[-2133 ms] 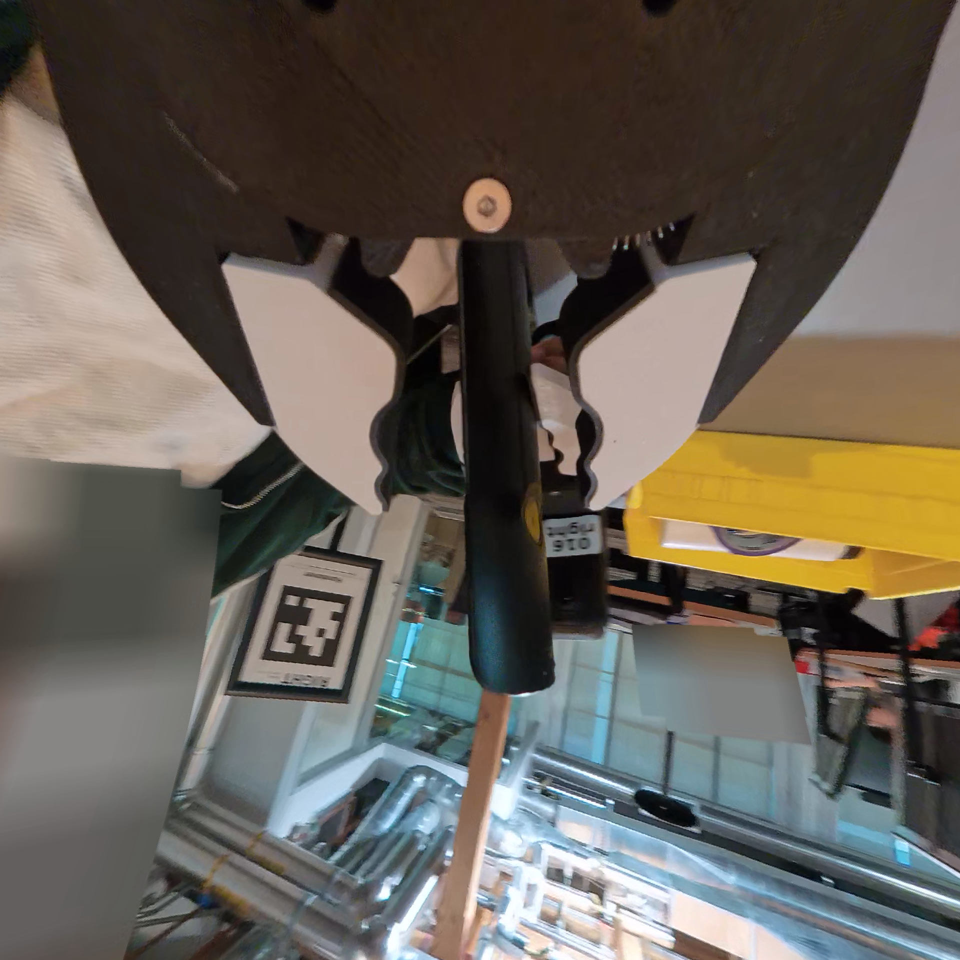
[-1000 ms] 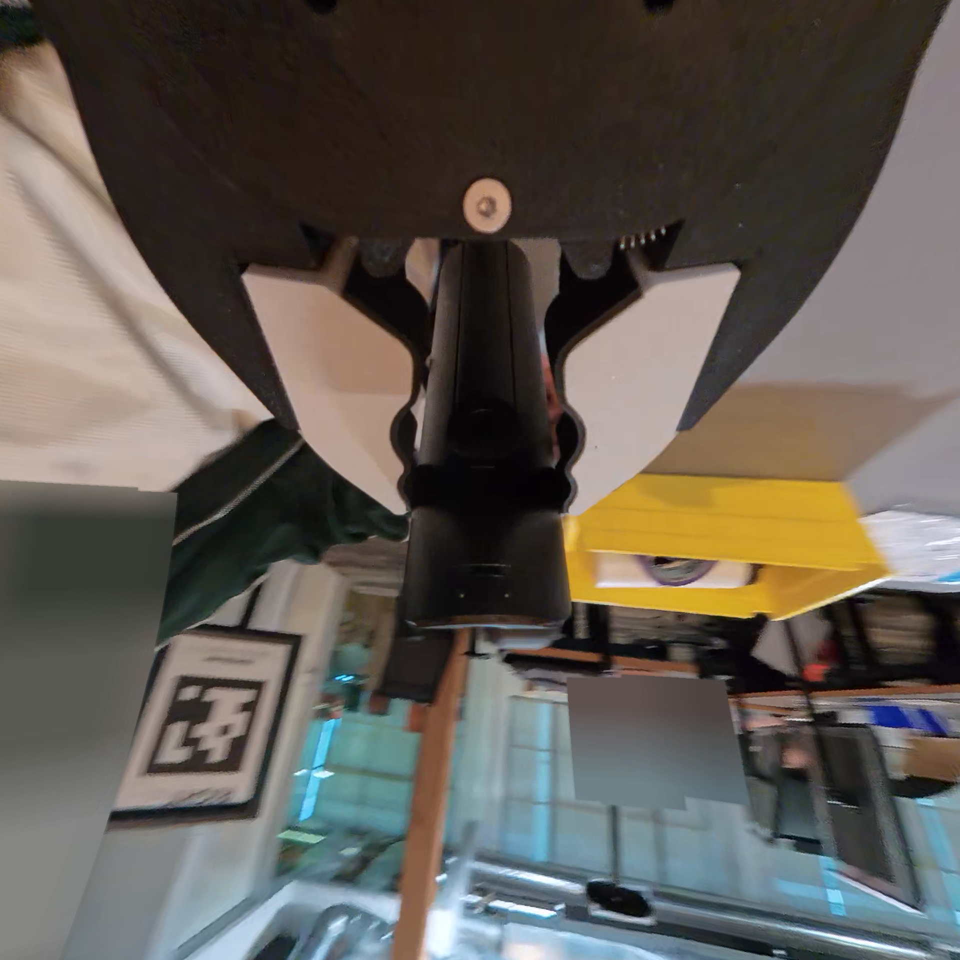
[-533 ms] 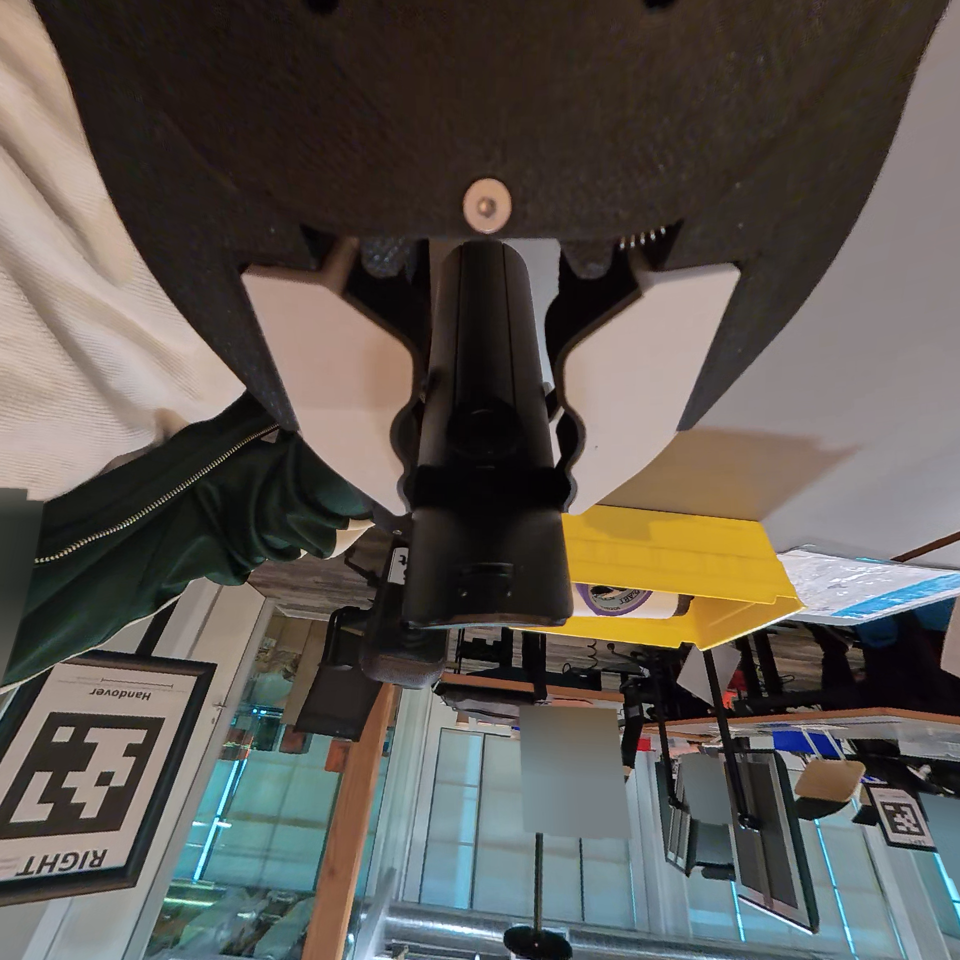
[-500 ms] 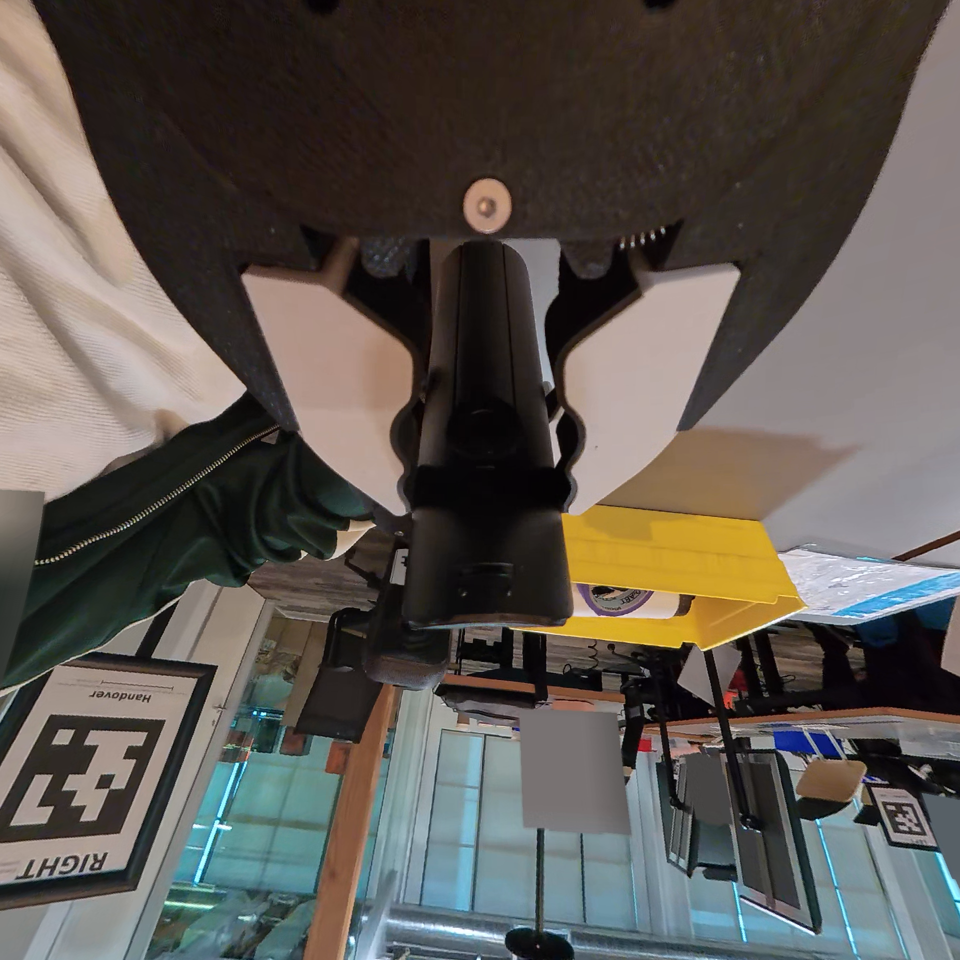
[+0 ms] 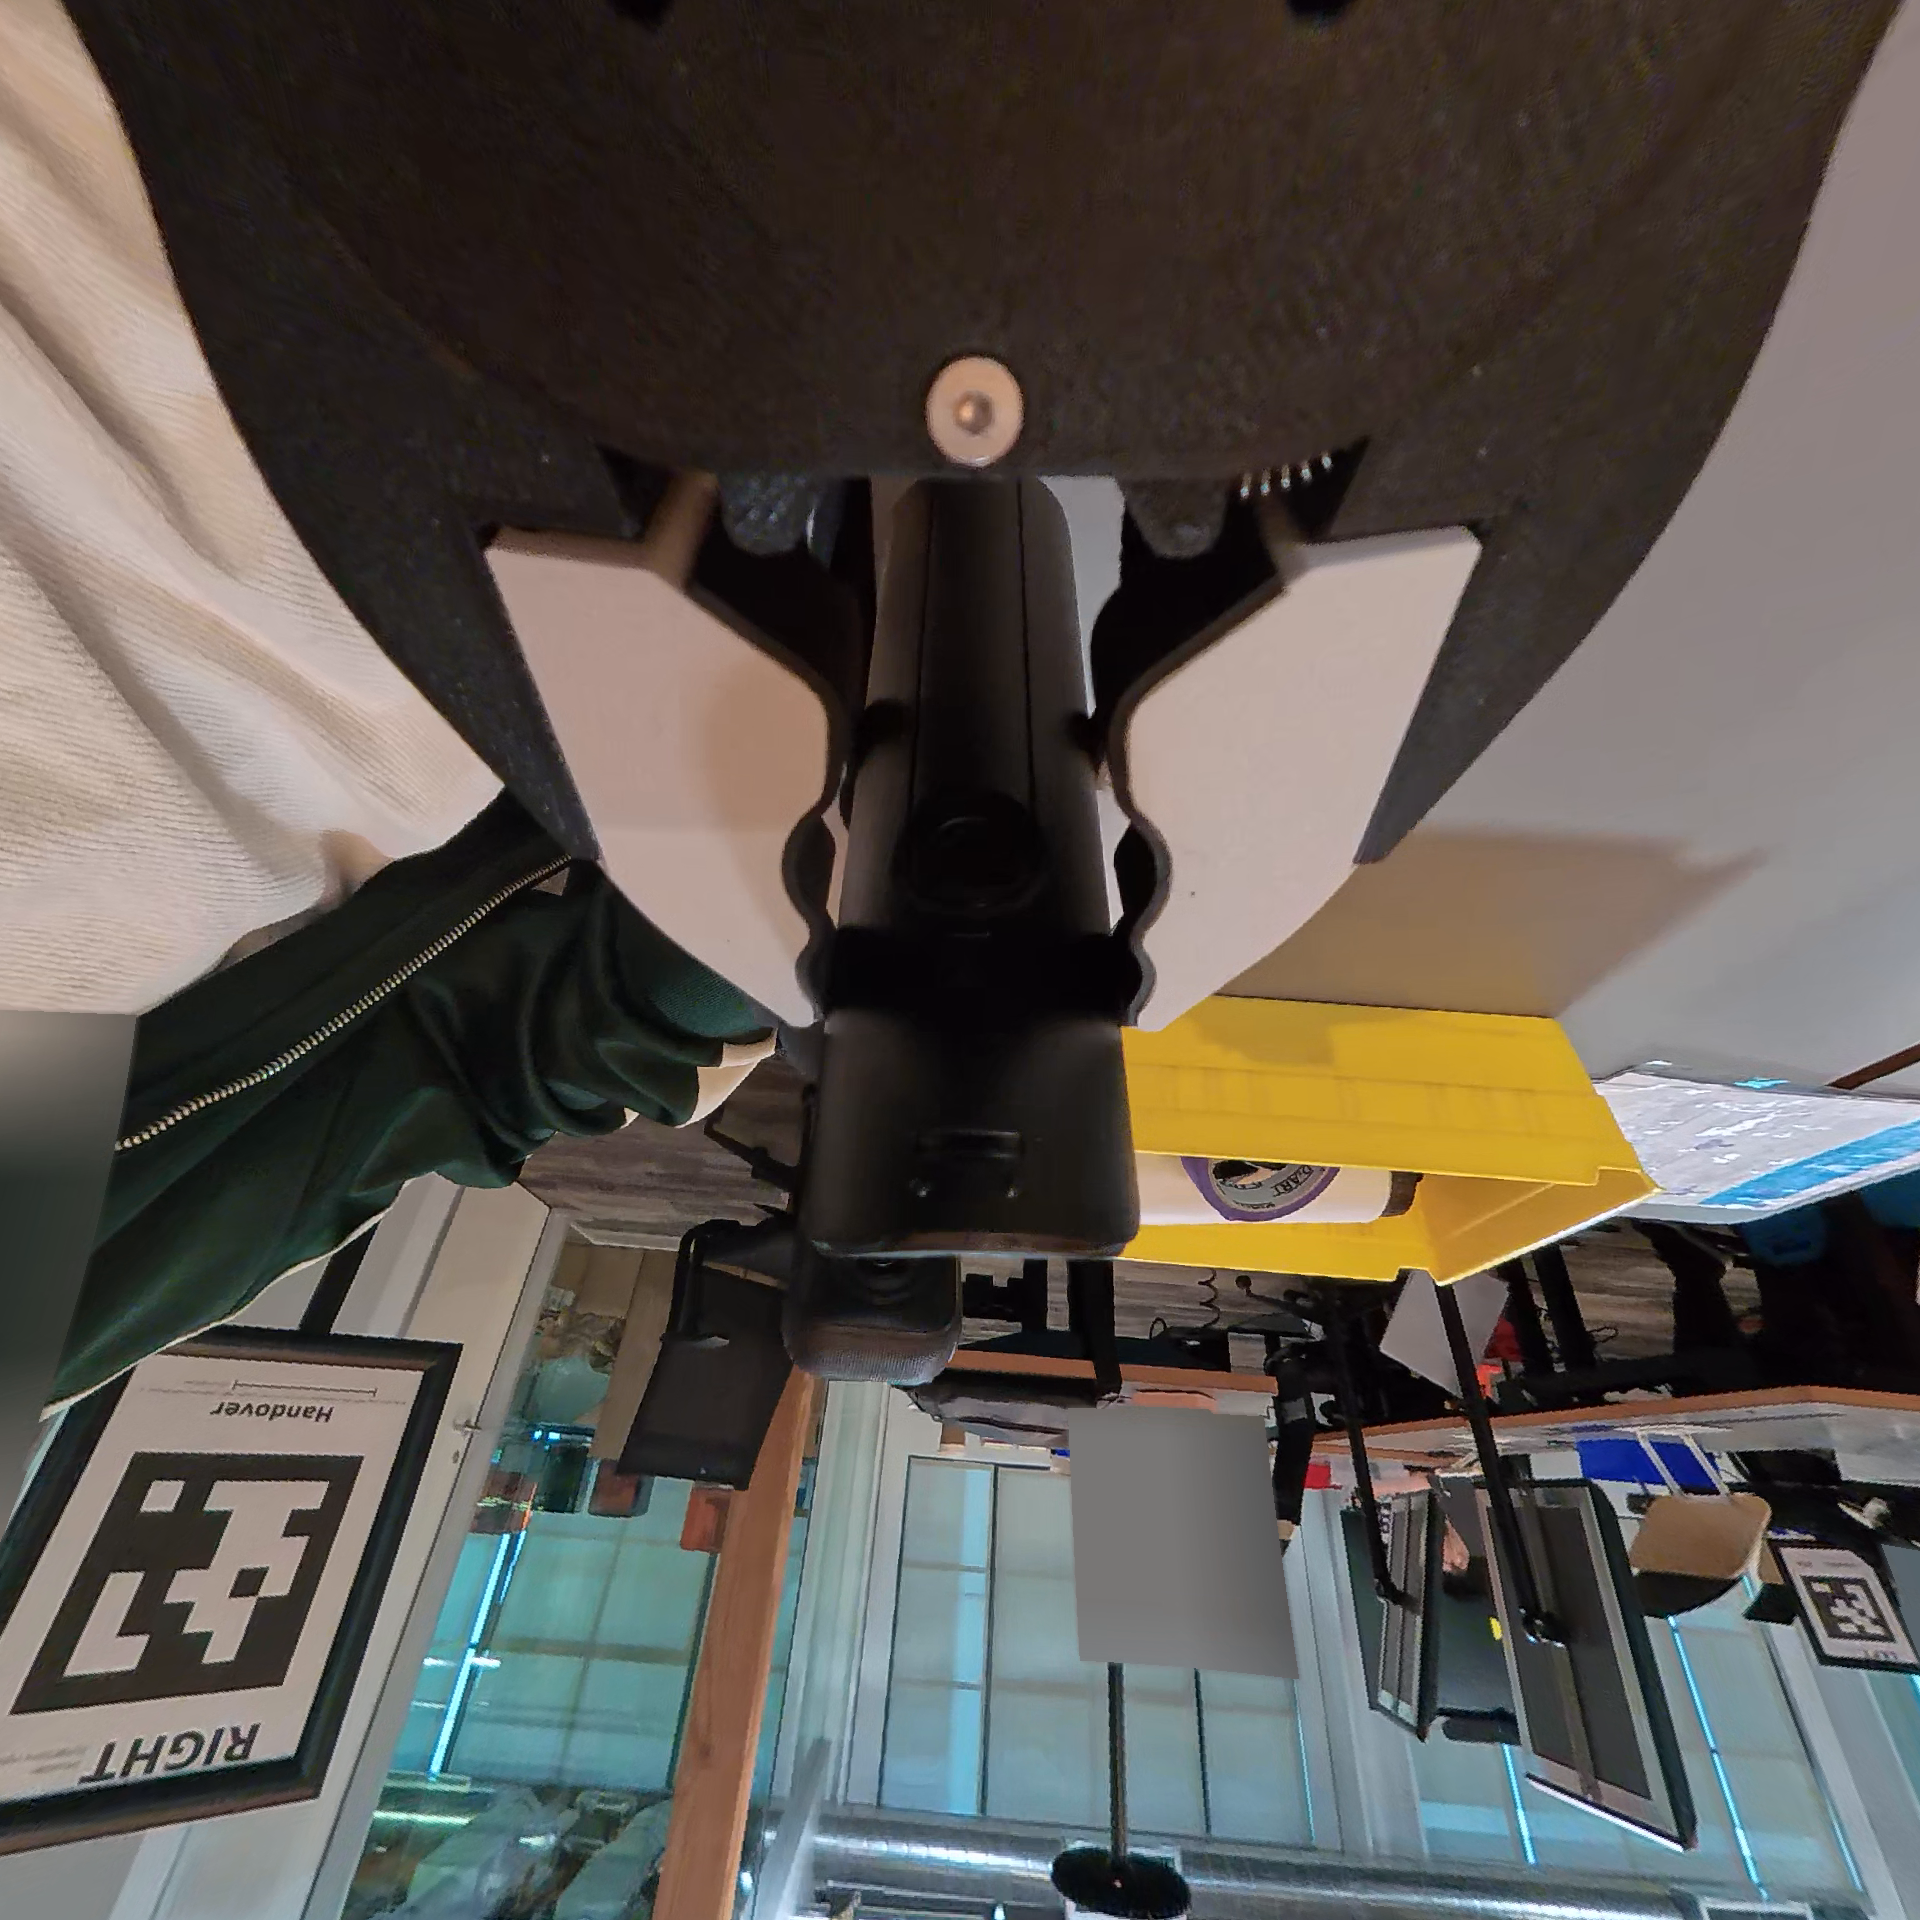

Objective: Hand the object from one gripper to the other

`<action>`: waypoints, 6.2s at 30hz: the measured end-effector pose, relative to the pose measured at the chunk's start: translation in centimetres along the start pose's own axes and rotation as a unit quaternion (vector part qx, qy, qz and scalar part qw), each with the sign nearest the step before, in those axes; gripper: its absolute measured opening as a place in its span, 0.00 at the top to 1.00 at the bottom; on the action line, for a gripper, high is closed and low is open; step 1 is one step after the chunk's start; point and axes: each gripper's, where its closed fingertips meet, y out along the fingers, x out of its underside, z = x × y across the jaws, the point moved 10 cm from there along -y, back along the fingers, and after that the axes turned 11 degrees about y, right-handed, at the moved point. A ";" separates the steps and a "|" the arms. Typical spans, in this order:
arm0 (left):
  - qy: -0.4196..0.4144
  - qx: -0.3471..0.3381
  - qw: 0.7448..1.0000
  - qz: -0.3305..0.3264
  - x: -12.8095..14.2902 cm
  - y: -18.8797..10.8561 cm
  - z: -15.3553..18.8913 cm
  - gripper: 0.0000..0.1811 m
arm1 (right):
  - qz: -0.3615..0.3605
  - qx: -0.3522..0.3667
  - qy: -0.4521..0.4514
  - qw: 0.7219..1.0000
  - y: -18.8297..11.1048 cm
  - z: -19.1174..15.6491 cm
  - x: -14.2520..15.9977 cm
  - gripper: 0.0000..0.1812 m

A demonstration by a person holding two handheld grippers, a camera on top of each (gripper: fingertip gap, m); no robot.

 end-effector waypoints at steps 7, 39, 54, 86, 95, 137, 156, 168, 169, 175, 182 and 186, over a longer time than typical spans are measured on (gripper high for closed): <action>0.000 0.008 1.000 0.004 -0.1 0.0 -0.1 0.67 | 0.017 -0.001 0.015 1.000 -0.1 0.1 -0.2 0.73; -0.092 0.004 0.992 -0.092 5.9 2.3 -0.4 0.71 | 0.047 0.056 0.030 0.997 -2.2 0.9 -2.3 0.73; -0.063 -0.010 0.991 -0.115 5.3 1.5 -1.1 0.71 | 0.163 0.130 0.054 0.977 -7.8 5.0 -3.8 0.33; -0.055 0.063 0.987 -0.134 6.5 3.3 0.4 0.65 | 0.088 0.016 0.021 0.996 -3.8 -0.3 -4.4 0.71; -0.036 0.031 0.999 -0.002 1.8 0.2 -1.2 0.51 | 0.058 0.059 0.031 0.996 -3.5 0.4 -3.4 0.71; -0.002 0.022 1.000 0.016 -2.2 -0.3 1.2 0.72 | 0.068 -0.001 0.052 0.996 0.0 -1.3 -1.1 0.29; -0.017 0.004 0.999 0.032 -2.5 -1.4 0.2 0.72 | 0.030 -0.004 0.023 0.999 -0.5 -0.8 -0.7 0.54; -0.020 0.015 0.999 0.025 -2.3 -0.9 0.6 0.72 | 0.028 -0.008 0.000 1.000 -0.2 -1.7 -0.9 0.66; -0.021 0.017 0.999 0.022 -2.2 -0.8 0.6 0.72 | 0.033 -0.008 0.000 0.999 -0.3 -1.8 -1.1 0.66; -0.028 0.026 0.999 0.014 -1.6 -0.3 0.8 0.72 | 0.063 -0.008 0.005 0.998 -1.0 -1.7 -1.8 0.69; -0.032 0.030 0.999 0.010 -1.3 -0.1 0.8 0.72 | 0.063 -0.016 0.011 0.998 -1.0 -1.9 -2.0 0.71; -0.031 0.034 0.999 0.007 -1.2 0.1 1.0 0.72 | 0.059 -0.021 0.015 0.998 -0.9 -1.9 -2.0 0.71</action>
